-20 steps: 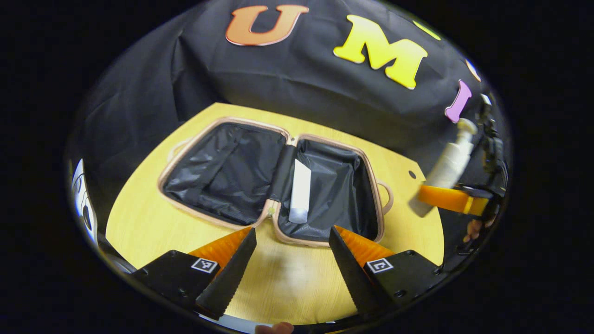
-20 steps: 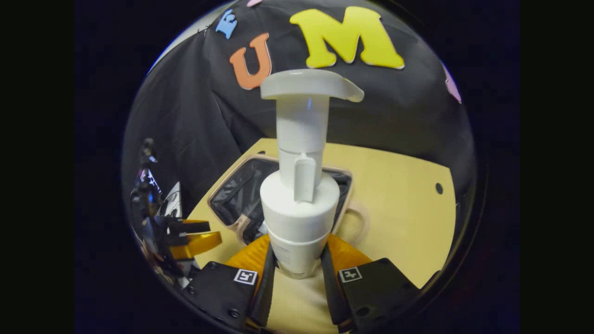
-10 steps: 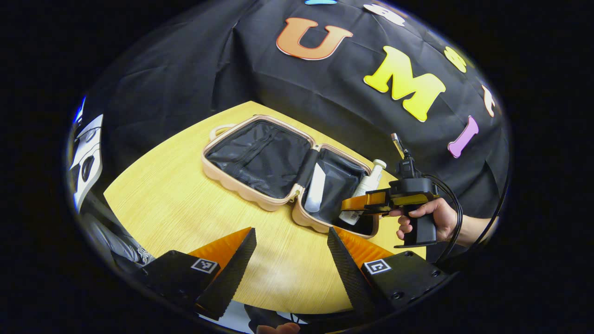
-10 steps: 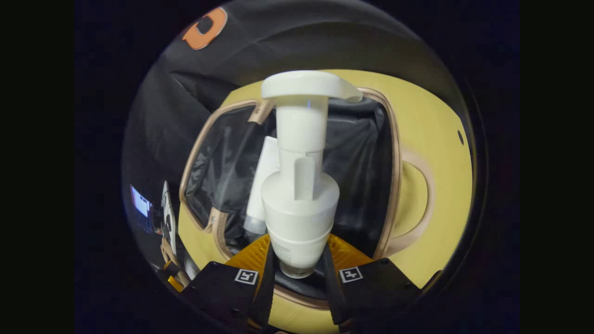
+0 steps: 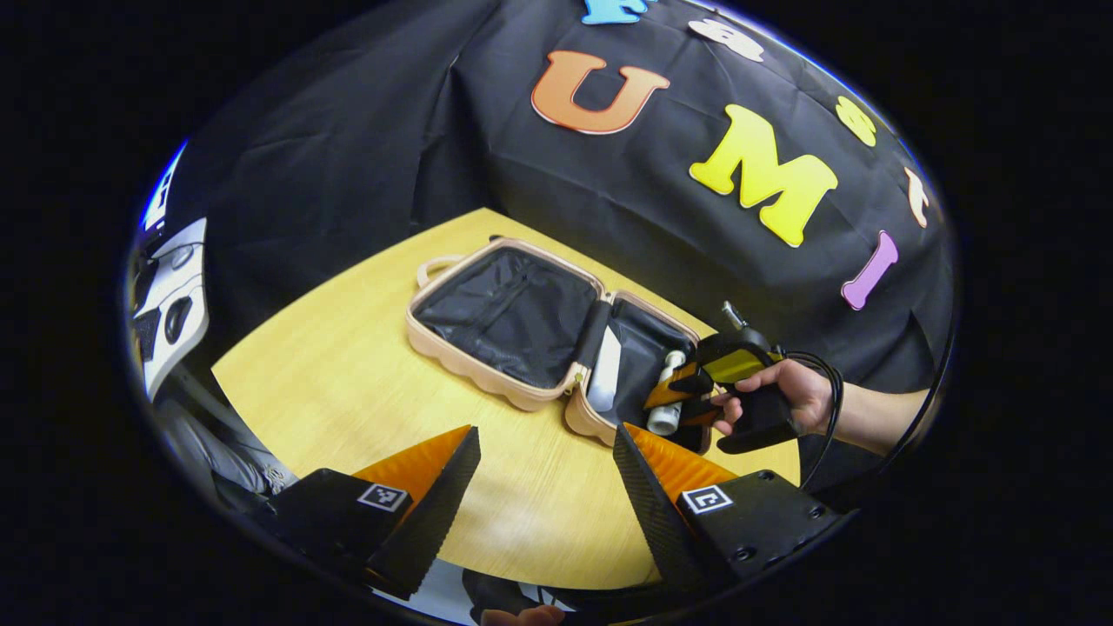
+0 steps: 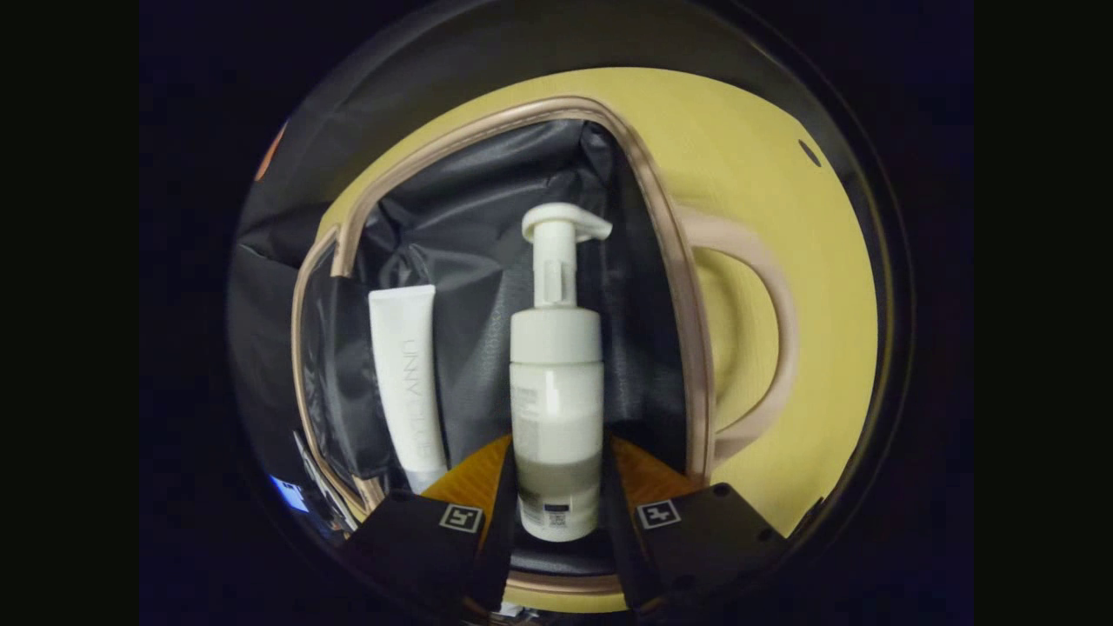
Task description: First open the suitcase, pack the skin care products into it, and then close the suitcase.
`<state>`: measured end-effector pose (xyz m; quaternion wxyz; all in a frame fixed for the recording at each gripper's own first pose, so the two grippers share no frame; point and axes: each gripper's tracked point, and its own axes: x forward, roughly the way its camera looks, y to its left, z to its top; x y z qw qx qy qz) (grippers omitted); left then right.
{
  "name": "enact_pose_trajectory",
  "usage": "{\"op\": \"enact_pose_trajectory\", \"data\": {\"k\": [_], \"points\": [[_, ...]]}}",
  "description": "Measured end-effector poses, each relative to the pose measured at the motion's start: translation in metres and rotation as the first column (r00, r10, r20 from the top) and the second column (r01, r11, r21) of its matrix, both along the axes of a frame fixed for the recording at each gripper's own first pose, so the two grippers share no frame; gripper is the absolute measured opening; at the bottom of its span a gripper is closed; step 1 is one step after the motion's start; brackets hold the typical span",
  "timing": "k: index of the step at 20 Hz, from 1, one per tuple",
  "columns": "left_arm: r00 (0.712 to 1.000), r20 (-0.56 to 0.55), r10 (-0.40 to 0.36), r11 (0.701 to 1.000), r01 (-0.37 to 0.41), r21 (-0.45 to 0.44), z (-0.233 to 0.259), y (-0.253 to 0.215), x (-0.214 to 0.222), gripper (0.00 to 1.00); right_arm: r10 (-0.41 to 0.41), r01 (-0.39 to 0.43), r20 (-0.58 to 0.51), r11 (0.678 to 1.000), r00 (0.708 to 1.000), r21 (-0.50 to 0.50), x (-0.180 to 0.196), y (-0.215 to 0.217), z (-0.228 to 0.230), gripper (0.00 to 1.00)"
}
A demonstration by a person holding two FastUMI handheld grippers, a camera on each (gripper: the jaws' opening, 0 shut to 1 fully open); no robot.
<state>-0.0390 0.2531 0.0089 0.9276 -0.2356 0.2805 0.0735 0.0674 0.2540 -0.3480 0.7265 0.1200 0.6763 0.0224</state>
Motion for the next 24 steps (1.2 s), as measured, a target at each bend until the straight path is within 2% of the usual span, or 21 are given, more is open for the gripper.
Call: {"op": "enact_pose_trajectory", "data": {"k": [3, 5, 7, 8, 10, 11, 12, 13, 14, 15, 16, 17, 19, 20, 21, 23, 24], "points": [[0.999, 0.025, 0.024, 1.000, -0.023, -0.011, 0.007, 0.002, -0.004, 0.98, 0.026, -0.025, 0.010, 0.999, 1.000, -0.027, -0.002, -0.002, 0.001, 0.50], [0.999, 0.028, 0.034, 0.999, -0.034, -0.012, 0.005, 0.003, -0.004, 0.98, 0.033, -0.033, 0.031, 0.999, 0.999, 0.003, -0.001, 0.001, 0.011, 0.52], [0.999, 0.031, 0.034, 0.999, -0.034, -0.004, 0.006, 0.005, -0.005, 0.98, 0.060, -0.061, 0.060, 0.998, 0.996, 0.010, -0.005, 0.002, 0.028, 0.61], [0.999, 0.033, 0.036, 0.999, -0.036, 0.004, 0.008, 0.008, -0.005, 0.98, 0.085, -0.088, 0.089, 0.996, 0.992, 0.020, -0.007, 0.002, 0.037, 0.69], [0.999, 0.041, 0.031, 0.999, -0.032, 0.024, 0.015, 0.011, -0.003, 0.98, 0.122, -0.136, 0.179, 0.988, 0.976, 0.067, -0.007, 0.003, 0.063, 0.75], [0.999, 0.047, 0.020, 0.998, -0.022, 0.052, 0.018, 0.015, -0.003, 0.98, 0.134, -0.157, 0.232, 0.984, 0.964, 0.085, -0.006, 0.001, 0.078, 0.70], [0.998, 0.056, 0.005, 0.997, -0.010, 0.081, 0.019, 0.018, 0.000, 0.98, 0.143, -0.181, 0.291, 0.978, 0.946, 0.107, -0.004, -0.001, 0.094, 0.75], [0.997, 0.072, -0.014, 0.994, 0.006, 0.107, 0.020, 0.022, 0.003, 0.98, 0.145, -0.200, 0.364, 0.973, 0.920, 0.118, -0.001, 0.000, 0.114, 0.75], [0.996, 0.086, -0.035, 0.992, 0.025, 0.121, 0.017, 0.025, 0.007, 0.98, 0.149, -0.223, 0.443, 0.967, 0.884, 0.120, 0.002, 0.000, 0.133, 0.70], [0.993, 0.102, -0.054, 0.992, 0.042, 0.117, 0.011, 0.028, 0.010, 0.98, 0.163, -0.255, 0.519, 0.960, 0.839, 0.112, 0.004, 0.001, 0.151, 0.75], [0.991, 0.114, -0.072, 0.994, 0.062, 0.086, 0.002, 0.030, 0.015, 0.98, 0.181, -0.294, 0.598, 0.951, 0.781, 0.095, 0.005, -0.001, 0.172, 0.75], [0.989, 0.122, -0.087, 0.996, 0.083, 0.038, -0.008, 0.031, 0.022, 0.98, 0.204, -0.337, 0.673, 0.939, 0.711, 0.071, 0.004, -0.003, 0.197, 0.75], [0.987, 0.126, -0.098, 0.992, 0.106, -0.066, -0.031, 0.042, 0.039, 0.98, 0.244, -0.401, 0.798, 0.916, 0.552, -0.003, -0.001, -0.015, 0.243, 0.75], [0.986, 0.135, -0.098, 0.988, 0.112, -0.105, -0.041, 0.050, 0.046, 0.98, 0.261, -0.418, 0.833, 0.907, 0.489, -0.039, -0.007, -0.021, 0.261, 0.75], [0.984, 0.153, -0.093, 0.985, 0.114, -0.132, -0.048, 0.062, 0.055, 0.98, 0.273, -0.430, 0.854, 0.901, 0.443, -0.066, -0.015, -0.028, 0.275, 0.75], [0.971, 0.229, -0.066, 0.972, 0.115, -0.206, -0.043, 0.088, 0.075, 0.98, 0.283, -0.429, 0.868, 0.899, 0.409, -0.091, -0.035, -0.042, 0.292, 0.75], [0.964, 0.260, -0.056, 0.963, 0.121, -0.240, -0.038, 0.101, 0.084, 0.97, 0.289, -0.425, 0.868, 0.900, 0.404, -0.102, -0.042, -0.049, 0.297, 0.70]]}}
